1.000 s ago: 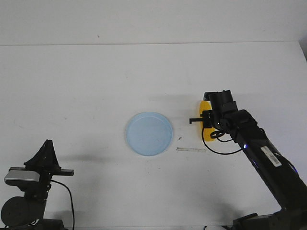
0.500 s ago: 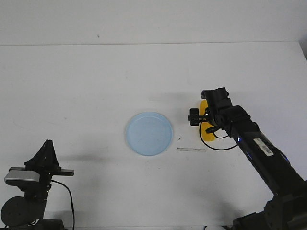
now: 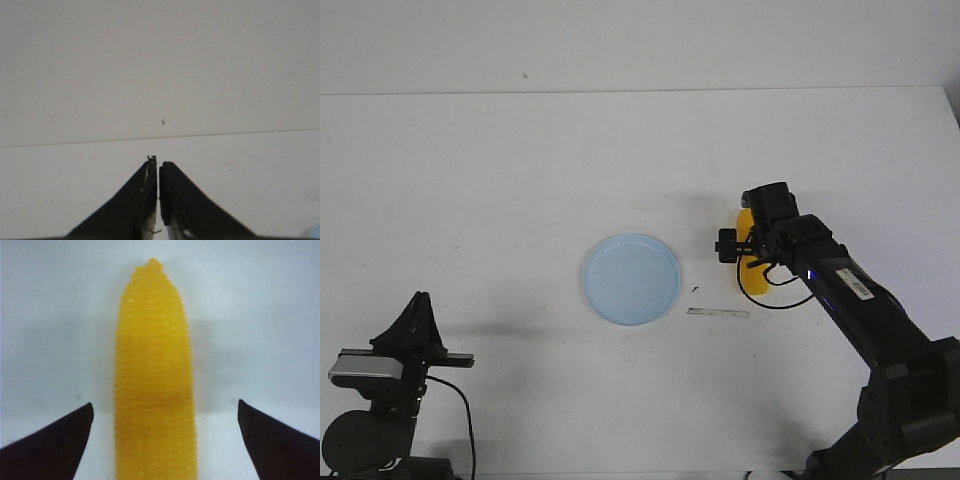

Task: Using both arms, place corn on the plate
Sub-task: 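Lower the right gripper and close it around the yellow corn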

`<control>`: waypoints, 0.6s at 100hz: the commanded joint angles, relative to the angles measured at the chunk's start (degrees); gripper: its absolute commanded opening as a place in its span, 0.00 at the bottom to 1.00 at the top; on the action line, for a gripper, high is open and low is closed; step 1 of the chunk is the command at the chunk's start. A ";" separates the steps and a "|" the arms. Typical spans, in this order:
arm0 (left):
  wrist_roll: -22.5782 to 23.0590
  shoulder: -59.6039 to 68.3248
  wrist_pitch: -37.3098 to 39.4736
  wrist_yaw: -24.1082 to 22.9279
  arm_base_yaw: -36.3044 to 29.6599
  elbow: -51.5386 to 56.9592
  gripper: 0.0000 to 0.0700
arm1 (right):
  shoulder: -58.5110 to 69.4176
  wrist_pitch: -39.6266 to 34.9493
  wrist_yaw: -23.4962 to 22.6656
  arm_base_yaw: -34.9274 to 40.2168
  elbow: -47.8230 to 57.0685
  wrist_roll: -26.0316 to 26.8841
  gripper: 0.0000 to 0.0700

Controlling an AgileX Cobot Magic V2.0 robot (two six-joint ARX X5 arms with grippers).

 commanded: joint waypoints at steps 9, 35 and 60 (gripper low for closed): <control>0.72 -0.09 0.85 -0.28 0.04 0.24 0.00 | 2.21 0.22 -2.84 0.33 1.11 -0.13 0.88; 0.72 -0.09 0.87 -0.28 0.04 0.24 0.00 | 3.32 0.66 -3.43 0.22 1.11 -0.13 0.73; 0.72 -0.09 0.85 -0.28 0.04 0.24 0.00 | 3.32 0.59 -3.41 0.04 1.11 -0.13 0.57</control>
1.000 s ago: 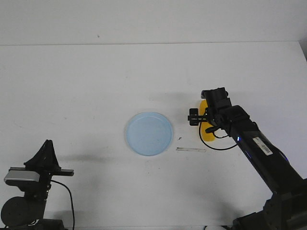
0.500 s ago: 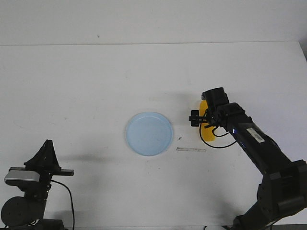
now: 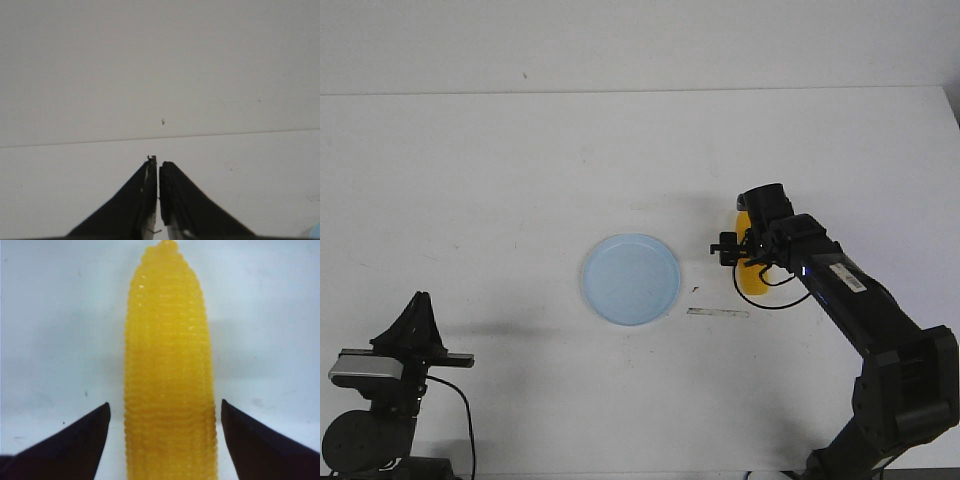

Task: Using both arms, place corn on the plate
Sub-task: 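Lower the right gripper and close it around the yellow corn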

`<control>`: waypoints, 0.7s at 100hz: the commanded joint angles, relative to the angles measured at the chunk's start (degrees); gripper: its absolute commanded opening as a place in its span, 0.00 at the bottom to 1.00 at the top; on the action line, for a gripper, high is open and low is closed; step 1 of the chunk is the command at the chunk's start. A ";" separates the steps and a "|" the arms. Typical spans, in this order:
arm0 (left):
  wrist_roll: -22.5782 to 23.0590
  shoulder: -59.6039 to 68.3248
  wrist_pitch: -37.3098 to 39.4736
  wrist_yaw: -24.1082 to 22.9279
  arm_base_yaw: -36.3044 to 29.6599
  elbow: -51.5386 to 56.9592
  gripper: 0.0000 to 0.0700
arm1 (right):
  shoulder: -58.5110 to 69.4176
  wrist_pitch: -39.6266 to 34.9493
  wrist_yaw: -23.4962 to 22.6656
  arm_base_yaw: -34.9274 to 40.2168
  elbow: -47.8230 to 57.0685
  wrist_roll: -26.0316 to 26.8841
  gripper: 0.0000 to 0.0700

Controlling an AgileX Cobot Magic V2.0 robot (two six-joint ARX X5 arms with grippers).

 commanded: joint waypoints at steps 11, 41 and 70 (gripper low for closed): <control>0.70 -0.09 0.85 -0.28 0.04 0.24 0.00 | 1.27 0.13 -0.04 0.11 1.11 -0.11 0.52; 0.70 -0.09 0.85 -0.28 0.04 0.24 0.00 | 1.27 -0.28 -0.02 0.11 1.11 -0.26 0.48; 0.70 -0.09 0.85 -0.28 0.04 0.24 0.00 | 1.27 -0.28 -0.02 0.11 1.11 -0.50 0.48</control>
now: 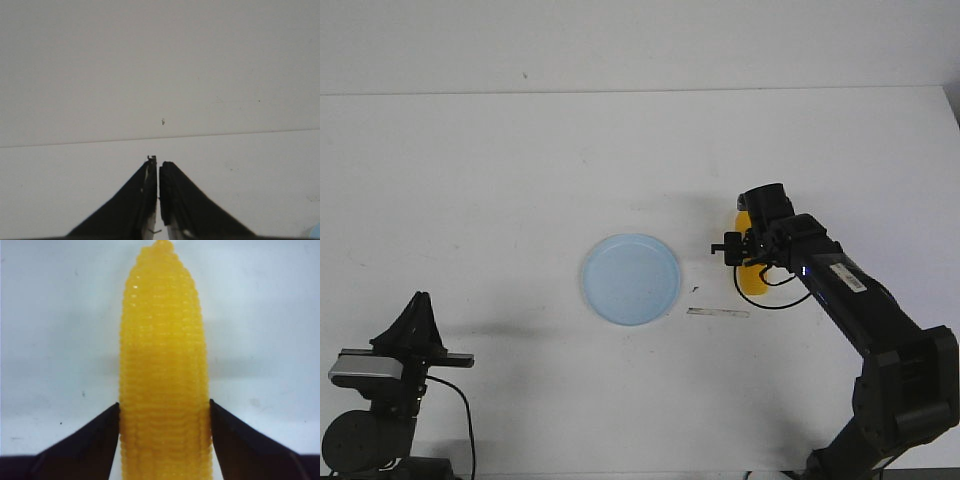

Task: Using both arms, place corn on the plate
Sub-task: 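Lower the right gripper and close it around the yellow corn, then carry the corn with the right gripper over the blue plate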

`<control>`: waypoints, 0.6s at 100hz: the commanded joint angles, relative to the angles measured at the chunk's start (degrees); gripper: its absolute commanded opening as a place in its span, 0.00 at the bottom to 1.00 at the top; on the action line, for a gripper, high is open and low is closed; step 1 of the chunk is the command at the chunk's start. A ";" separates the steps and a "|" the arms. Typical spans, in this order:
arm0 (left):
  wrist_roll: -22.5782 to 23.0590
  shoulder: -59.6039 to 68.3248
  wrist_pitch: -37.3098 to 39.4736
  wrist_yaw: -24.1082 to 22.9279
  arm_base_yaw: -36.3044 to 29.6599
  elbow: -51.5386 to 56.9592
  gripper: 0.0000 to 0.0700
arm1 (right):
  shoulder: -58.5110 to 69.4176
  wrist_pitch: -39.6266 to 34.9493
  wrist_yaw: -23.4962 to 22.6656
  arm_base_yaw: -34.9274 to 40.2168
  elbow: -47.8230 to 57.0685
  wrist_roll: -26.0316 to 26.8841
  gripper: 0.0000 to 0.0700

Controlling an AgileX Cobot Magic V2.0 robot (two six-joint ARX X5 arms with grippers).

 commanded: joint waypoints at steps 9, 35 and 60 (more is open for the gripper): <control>0.72 -0.09 0.85 -0.28 0.04 0.24 0.00 | 1.03 -0.22 -0.17 0.15 1.14 -0.48 0.48; 0.72 -0.09 0.85 -0.28 0.04 0.24 0.00 | -3.72 -0.09 -0.44 0.28 1.16 -0.42 0.48; 0.72 -0.09 0.85 -0.28 0.04 0.24 0.00 | -7.80 2.03 -7.78 6.21 1.16 0.31 0.48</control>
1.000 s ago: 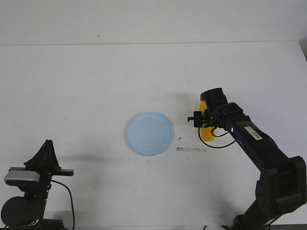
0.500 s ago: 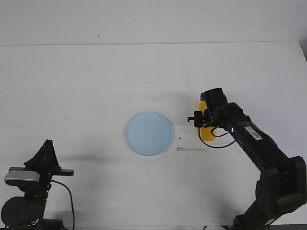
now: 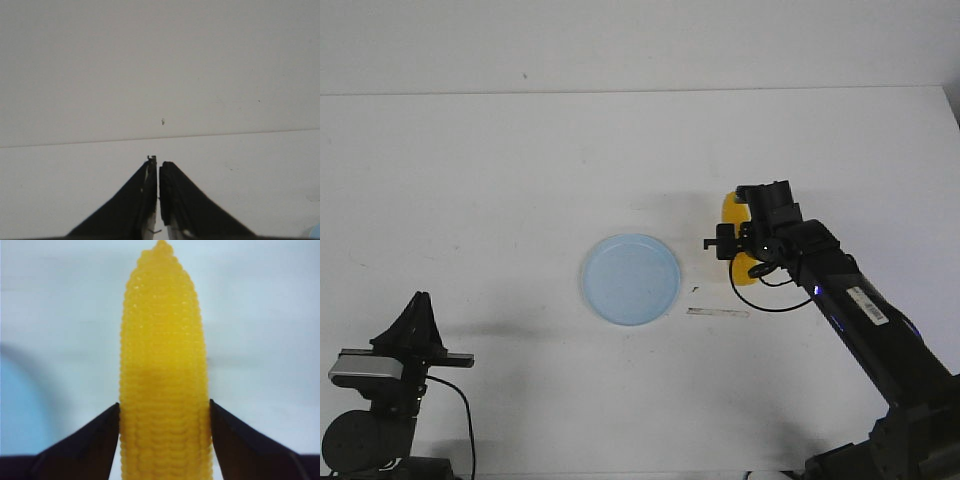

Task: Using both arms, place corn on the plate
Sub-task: 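Carry the corn with the right gripper over the blue plate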

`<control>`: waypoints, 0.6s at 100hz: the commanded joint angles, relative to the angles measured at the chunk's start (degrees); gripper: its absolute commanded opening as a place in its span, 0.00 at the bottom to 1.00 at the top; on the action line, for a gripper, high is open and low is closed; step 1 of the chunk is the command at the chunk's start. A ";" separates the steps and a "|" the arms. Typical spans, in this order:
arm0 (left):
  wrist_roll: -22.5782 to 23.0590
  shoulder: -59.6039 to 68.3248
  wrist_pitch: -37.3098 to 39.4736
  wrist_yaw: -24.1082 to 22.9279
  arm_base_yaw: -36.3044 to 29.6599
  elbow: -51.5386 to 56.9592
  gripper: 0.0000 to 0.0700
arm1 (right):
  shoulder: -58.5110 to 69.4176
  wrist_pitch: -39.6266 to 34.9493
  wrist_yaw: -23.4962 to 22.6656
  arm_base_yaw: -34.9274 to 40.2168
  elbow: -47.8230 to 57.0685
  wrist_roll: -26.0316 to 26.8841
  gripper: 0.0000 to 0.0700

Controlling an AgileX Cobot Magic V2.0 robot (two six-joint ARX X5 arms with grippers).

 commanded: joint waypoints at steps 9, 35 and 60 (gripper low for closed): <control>0.72 -0.09 0.87 -0.28 0.04 0.24 0.00 | 0.46 1.79 -8.81 5.84 1.01 1.73 0.48; 0.72 -0.09 0.85 -0.28 0.04 0.24 0.00 | 1.62 8.57 -14.84 16.98 0.98 1.64 0.48; 0.72 -0.09 0.85 -0.28 0.04 0.24 0.00 | 6.56 12.94 -14.80 21.70 0.98 2.89 0.48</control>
